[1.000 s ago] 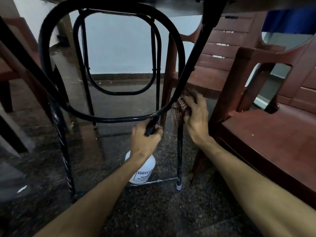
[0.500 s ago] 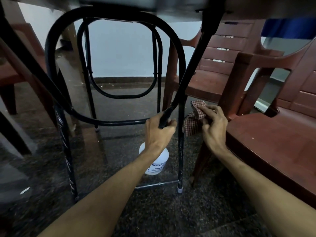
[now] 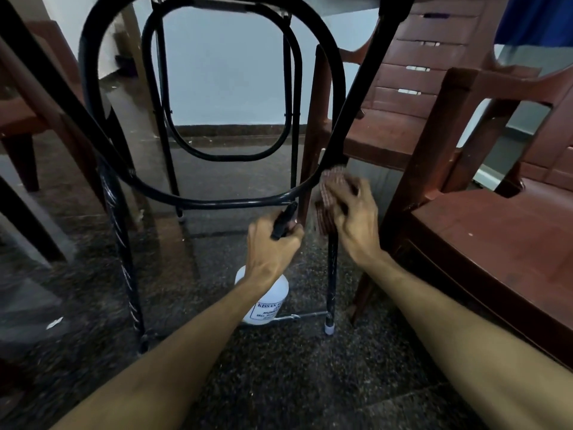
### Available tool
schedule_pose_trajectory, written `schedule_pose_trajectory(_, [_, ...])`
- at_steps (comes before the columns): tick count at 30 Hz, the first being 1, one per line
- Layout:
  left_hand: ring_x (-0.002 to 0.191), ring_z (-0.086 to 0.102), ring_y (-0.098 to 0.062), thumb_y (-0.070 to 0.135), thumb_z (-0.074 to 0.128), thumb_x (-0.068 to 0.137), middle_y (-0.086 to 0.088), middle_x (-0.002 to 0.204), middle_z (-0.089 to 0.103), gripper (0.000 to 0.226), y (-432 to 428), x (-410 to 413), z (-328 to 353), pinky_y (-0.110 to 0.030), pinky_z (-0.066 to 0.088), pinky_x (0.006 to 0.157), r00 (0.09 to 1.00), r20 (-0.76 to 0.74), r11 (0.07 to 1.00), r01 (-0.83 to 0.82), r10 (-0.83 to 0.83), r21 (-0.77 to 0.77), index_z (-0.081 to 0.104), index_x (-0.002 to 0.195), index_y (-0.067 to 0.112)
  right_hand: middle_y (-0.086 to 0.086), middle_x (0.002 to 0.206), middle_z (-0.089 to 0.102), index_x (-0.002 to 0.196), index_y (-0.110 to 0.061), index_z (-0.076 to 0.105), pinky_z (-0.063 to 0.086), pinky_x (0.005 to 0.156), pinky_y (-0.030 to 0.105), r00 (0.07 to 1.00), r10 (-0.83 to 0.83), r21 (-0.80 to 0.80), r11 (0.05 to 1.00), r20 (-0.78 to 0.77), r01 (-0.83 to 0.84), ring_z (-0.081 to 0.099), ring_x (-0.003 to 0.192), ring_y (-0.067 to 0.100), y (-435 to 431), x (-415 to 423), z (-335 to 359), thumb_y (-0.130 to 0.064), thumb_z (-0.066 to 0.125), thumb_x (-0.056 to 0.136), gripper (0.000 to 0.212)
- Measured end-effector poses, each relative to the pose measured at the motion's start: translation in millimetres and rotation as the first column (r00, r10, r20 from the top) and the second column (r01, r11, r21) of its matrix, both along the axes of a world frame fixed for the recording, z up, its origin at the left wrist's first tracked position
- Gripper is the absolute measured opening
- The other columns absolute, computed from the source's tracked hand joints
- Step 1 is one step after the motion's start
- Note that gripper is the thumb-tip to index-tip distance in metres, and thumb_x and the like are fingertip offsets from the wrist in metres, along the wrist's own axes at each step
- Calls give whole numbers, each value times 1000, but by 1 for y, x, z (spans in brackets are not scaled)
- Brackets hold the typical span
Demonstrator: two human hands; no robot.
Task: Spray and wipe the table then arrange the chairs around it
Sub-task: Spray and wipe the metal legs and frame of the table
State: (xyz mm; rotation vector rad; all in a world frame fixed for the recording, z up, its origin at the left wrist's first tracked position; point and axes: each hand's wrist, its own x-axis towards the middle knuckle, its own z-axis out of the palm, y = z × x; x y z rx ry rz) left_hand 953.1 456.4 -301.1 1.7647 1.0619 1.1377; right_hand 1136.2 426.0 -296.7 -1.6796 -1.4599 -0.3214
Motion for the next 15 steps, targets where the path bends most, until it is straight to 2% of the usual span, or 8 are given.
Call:
schedule_pose_trajectory(1, [43, 40, -6, 9, 73, 90, 7, 51, 46, 33, 0, 1, -3, -11, 35, 48, 1000, -9, 1000, 0, 0, -1, 53, 63, 14, 16, 143, 42, 135, -14, 61, 35, 116, 33, 1000, 13, 26, 1000, -21, -13, 43, 134, 29, 8, -2, 7, 7, 56, 82, 57])
schedule_pose_trajectory(3, [44, 39, -7, 10, 73, 89, 3, 52, 48, 31, -2, 2, -9, -11, 35, 47, 1000, -28, 1000, 4, -4, 0, 55, 64, 14, 18, 147, 38, 140, -19, 55, 37, 115, 46, 999, 46, -36, 998, -22, -47, 39, 137, 36, 7, -3, -3, 2, 57, 89, 56])
schedule_pose_trajectory(5, [46, 39, -7, 12, 73, 90, 0, 54, 51, 27, -4, 1, -13, -13, 34, 47, 999, -34, 1000, 2, -3, -18, 57, 68, 12, 15, 151, 30, 143, -25, 48, 44, 108, 50, 995, 31, -223, 975, 95, -9, 36, 139, 36, -12, 3, -36, -2, 65, 88, 62])
schedule_pose_trajectory(7, [49, 42, -11, 12, 73, 92, -1, 58, 53, 21, -5, 0, -20, -14, 35, 48, 999, -46, 999, 9, -11, -41, 62, 76, 7, 13, 150, 29, 140, -23, 52, 49, 103, 49, 973, 50, -344, 938, 226, 32, 37, 137, 34, -35, 10, -64, 3, 67, 80, 67])
schedule_pose_trajectory(10, [51, 44, -15, 13, 73, 93, -1, 59, 53, 22, -5, 2, -30, -14, 35, 47, 999, -40, 999, 10, -13, -51, 61, 77, 4, 15, 142, 41, 132, -17, 62, 47, 105, 41, 992, 37, -180, 984, 122, -15, 47, 129, 32, -26, 17, -55, 11, 55, 73, 66])
schedule_pose_trajectory(12, [50, 42, -11, 12, 73, 93, 1, 58, 51, 23, -6, 4, -33, -12, 33, 46, 999, -42, 999, 8, -9, -45, 60, 75, 5, 15, 139, 47, 132, -15, 64, 39, 110, 27, 1000, 23, -25, 999, -9, -23, 48, 128, 26, -6, 17, -23, 12, 49, 73, 67])
schedule_pose_trajectory(14, [49, 40, -9, 12, 72, 93, -1, 59, 51, 22, -6, 4, -38, -13, 33, 46, 998, -54, 998, 17, -20, -54, 60, 77, 5, 14, 138, 50, 129, -12, 66, 34, 110, 19, 996, 59, 14, 998, -64, -58, 49, 129, 22, 5, 21, -14, 13, 48, 73, 64])
schedule_pose_trajectory(15, [50, 40, -11, 12, 71, 94, -2, 60, 51, 22, -7, 4, -41, -14, 33, 47, 998, -60, 998, 21, -25, -66, 60, 77, 5, 13, 137, 52, 128, -11, 66, 35, 111, 20, 995, 81, -23, 996, -53, -82, 50, 129, 22, 2, 23, -21, 14, 49, 71, 64])
